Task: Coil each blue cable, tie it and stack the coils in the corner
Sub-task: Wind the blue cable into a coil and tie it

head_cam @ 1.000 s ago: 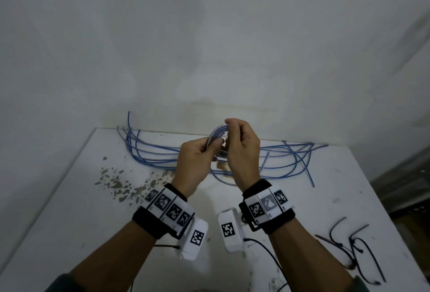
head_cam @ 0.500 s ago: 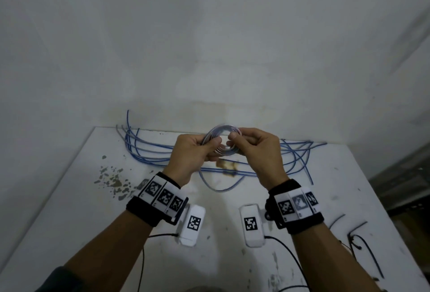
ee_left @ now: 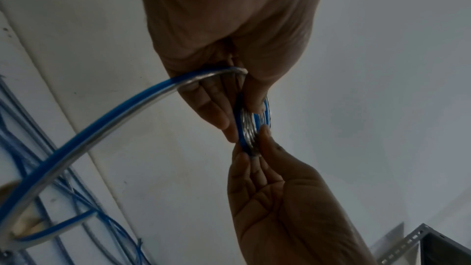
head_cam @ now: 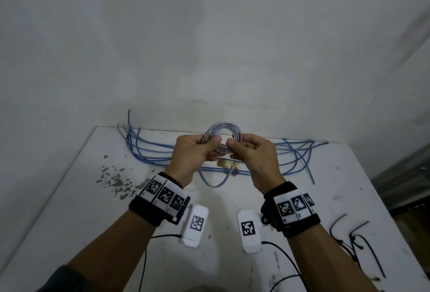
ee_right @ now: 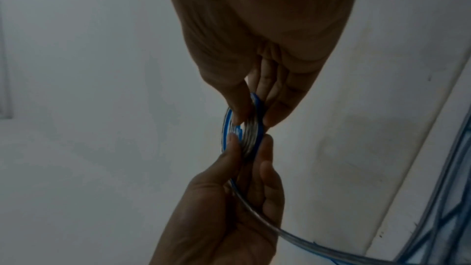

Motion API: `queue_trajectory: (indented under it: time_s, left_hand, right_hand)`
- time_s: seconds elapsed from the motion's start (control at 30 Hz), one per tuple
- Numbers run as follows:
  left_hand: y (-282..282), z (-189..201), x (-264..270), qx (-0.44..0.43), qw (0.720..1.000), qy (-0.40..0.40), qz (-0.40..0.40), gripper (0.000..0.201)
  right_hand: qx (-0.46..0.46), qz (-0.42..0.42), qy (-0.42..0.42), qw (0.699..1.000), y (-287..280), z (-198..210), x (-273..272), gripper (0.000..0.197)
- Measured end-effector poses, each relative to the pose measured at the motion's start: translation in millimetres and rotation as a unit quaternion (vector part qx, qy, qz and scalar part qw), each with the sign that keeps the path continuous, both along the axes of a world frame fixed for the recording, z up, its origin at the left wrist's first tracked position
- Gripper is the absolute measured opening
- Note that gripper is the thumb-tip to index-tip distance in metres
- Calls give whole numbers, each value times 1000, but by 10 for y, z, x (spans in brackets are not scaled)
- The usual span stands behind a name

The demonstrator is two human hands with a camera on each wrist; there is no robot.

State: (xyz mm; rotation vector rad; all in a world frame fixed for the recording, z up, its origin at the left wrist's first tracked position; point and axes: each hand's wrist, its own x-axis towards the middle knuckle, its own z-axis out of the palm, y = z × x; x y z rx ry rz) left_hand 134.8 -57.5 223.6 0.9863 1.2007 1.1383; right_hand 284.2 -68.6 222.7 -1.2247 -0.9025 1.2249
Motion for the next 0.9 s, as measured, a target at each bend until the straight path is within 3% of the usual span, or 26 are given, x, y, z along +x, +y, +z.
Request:
queue_trajectory:
  time_s: [0.2, 0.4, 0.63, 0.77, 0.9]
  left_hand:
    - [-13, -6, -43, -30, 999, -7, -23, 20]
    - [-16, -5, -64, -28, 998, 3, -58, 9]
    - [4, 44, -100, -5, 996, 32, -88, 14]
    - [21, 55, -107, -3, 994, 56, -93, 11]
    - [2, 101, -31, -15, 998, -30, -59, 14]
  right_hand:
    - [-41, 8, 4, 999, 3, 39, -2, 12]
    - [-71, 47, 24, 996, 43, -15, 47, 2]
    - [-73, 113, 67, 989, 39, 54, 198, 18]
    - [-63, 158, 42, 985, 48, 77, 299, 23]
    - [26, 112, -1, 993, 66, 0, 206, 40]
